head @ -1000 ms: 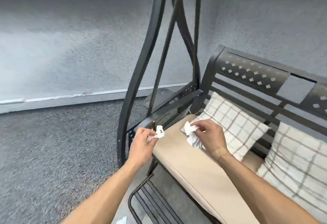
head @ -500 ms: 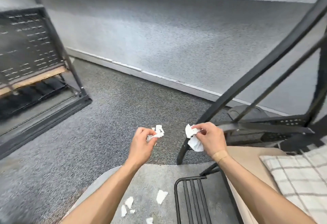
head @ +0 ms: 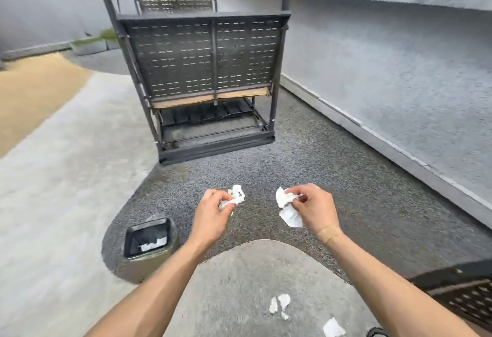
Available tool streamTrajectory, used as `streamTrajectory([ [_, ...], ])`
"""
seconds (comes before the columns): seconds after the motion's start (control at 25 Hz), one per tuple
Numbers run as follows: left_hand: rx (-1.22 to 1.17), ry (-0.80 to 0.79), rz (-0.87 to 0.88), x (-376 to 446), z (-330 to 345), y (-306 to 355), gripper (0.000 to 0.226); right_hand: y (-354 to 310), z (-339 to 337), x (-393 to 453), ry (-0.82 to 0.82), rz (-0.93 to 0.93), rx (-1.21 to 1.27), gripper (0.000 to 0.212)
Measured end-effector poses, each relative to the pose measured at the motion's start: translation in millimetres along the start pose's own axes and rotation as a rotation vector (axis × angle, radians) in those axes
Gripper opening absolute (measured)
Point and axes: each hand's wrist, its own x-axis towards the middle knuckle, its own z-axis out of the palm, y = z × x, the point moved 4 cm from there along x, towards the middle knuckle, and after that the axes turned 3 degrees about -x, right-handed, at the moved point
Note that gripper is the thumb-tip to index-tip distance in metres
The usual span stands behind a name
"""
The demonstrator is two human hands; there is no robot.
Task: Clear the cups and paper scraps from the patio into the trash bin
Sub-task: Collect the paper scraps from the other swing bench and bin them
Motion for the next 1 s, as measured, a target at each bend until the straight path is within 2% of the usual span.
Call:
streamTrajectory([
  [0.32,0.003,0.266,-0.244,-35.1,-171.4,-136.2,0.028,-156.2,154.9,20.6,-0.229,-0.238,-0.03,0.027],
  [0.4,0.004,0.346,-0.322,-54.9,-208.0,-165.6,0.025,-189.4,191.0,22.6,-0.292,-0.311,-0.031,0.027],
  [0.48,-0.002,0.398,-0.41,-72.4,-236.8,-191.1,0.012,-218.6,223.6,22.9,-0.348,-0.392,-0.047,0.027],
  [0.56,-0.002,0.448,-0.479,-86.2,-259.7,-212.5,0.006,-244.0,254.3,24.4,-0.405,-0.448,-0.051,0.025],
  [0.72,0.014,0.516,-0.533,-91.1,-288.5,-239.0,0.011,-281.6,304.8,34.8,-0.46,-0.5,-0.031,0.023],
  [1.0,0.037,0.513,-0.586,-17.3,-320.9,-288.9,0.013,-311.8,381.7,109.1,-0.535,-0.516,-0.014,0.025],
])
